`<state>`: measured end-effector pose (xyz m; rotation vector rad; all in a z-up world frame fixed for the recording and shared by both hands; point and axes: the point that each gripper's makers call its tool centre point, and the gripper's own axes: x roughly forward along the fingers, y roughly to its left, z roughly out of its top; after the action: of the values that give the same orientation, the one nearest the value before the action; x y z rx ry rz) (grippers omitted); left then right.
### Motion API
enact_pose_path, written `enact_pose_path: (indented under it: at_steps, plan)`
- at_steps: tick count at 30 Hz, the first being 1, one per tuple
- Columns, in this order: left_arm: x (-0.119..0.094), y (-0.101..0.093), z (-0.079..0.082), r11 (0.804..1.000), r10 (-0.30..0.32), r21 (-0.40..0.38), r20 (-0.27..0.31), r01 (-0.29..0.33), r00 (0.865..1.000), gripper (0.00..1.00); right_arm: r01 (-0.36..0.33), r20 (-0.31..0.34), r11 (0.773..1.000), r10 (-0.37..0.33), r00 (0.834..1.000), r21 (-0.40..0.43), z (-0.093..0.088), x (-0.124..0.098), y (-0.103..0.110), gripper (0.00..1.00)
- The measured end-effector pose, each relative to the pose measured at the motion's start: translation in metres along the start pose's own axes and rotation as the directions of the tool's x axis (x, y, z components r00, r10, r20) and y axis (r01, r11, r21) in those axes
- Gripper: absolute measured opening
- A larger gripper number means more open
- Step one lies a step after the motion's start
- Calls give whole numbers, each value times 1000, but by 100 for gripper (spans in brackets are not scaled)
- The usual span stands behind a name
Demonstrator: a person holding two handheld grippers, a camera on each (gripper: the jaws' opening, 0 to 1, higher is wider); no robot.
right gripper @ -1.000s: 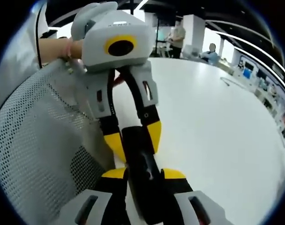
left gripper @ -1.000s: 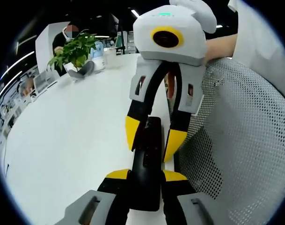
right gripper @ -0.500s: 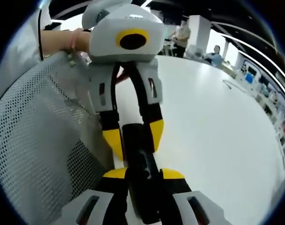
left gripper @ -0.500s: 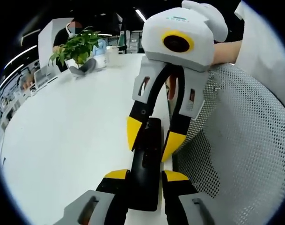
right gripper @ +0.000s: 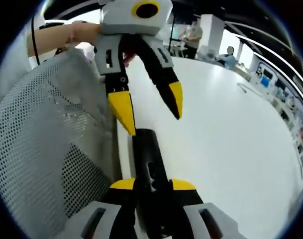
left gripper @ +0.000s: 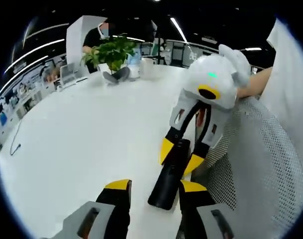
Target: Press the specified remote control buttons in sequence, fully releasing each button before pressing the next.
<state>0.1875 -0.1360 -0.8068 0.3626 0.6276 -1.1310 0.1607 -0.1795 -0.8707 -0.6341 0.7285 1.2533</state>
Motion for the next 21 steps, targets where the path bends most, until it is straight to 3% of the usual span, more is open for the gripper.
enact_pose_path:
  at_steps: [3, 7, 11, 15, 18, 19, 21]
  plan:
    - [-17, 5, 9, 997, 68, -36, 49, -66, 996, 43, 1, 1, 1000, -1, 1000, 8, 1, 1, 0, 22]
    - [-37, 14, 24, 980, 180, -109, 132, -167, 975, 44, 3, 1, 1000, -3, 1000, 18, 2, 1, 0, 22]
    - [-56, 22, 35, 952, 288, -162, 204, -258, 936, 46, 3, 4, 999, -4, 1000, 44, 2, 2, -1, 22]
    - [-72, 28, 37, 911, 396, -227, 253, -344, 883, 47, 6, 2, 999, -6, 1000, 45, 2, 2, -1, 22]
    - [-81, 29, 36, 883, 449, -282, 277, -375, 849, 53, 7, 1, 999, -7, 1000, 47, 3, 2, -1, 22]
    - [-85, 30, 36, 870, 473, -299, 290, -391, 832, 56, 7, 0, 999, -7, 1000, 47, 3, 2, -1, 22]
    - [-91, 28, 36, 860, 495, -306, 311, -408, 811, 58, 8, -2, 999, -8, 1000, 50, 3, 2, -1, 22]
